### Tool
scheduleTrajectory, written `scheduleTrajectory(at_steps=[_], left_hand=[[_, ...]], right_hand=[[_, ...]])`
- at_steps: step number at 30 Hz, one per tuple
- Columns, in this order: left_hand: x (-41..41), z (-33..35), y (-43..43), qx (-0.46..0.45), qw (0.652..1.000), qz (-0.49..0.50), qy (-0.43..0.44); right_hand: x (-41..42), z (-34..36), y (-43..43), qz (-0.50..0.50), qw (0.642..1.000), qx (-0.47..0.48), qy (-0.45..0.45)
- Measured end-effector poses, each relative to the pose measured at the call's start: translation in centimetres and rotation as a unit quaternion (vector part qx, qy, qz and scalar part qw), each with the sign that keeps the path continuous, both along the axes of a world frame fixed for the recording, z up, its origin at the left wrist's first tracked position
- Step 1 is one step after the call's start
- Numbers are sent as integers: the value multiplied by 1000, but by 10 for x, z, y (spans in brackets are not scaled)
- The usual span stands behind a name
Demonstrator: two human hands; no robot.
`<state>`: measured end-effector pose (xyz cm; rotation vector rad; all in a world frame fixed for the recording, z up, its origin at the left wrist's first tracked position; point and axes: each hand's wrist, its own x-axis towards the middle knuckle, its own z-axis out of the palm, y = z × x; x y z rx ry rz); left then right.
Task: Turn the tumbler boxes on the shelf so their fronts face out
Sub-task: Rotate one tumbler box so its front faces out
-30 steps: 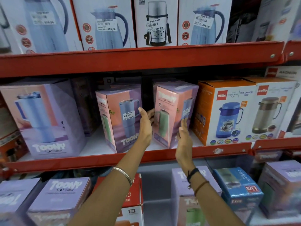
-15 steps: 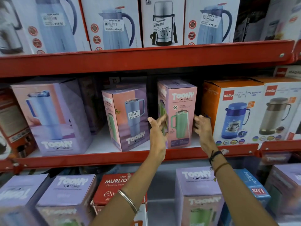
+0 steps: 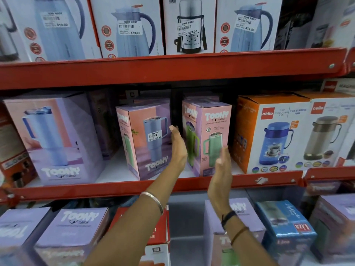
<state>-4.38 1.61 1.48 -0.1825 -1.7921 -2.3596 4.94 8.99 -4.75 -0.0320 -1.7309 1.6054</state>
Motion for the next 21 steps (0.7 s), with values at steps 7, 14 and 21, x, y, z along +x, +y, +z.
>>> scheduleTrajectory(at_steps=[7, 14, 21], left_hand=[[-23, -6, 1, 16, 999, -35, -12], [-4, -11, -7, -30, 999, -6, 13], [20, -23, -13, 4, 999, -14, 46]], right_hand=[[-8, 2, -8, 43, 999, -11, -8], [-32, 19, 43, 134, 977, -167, -1], [-52, 24, 75, 191, 970, -139, -65]])
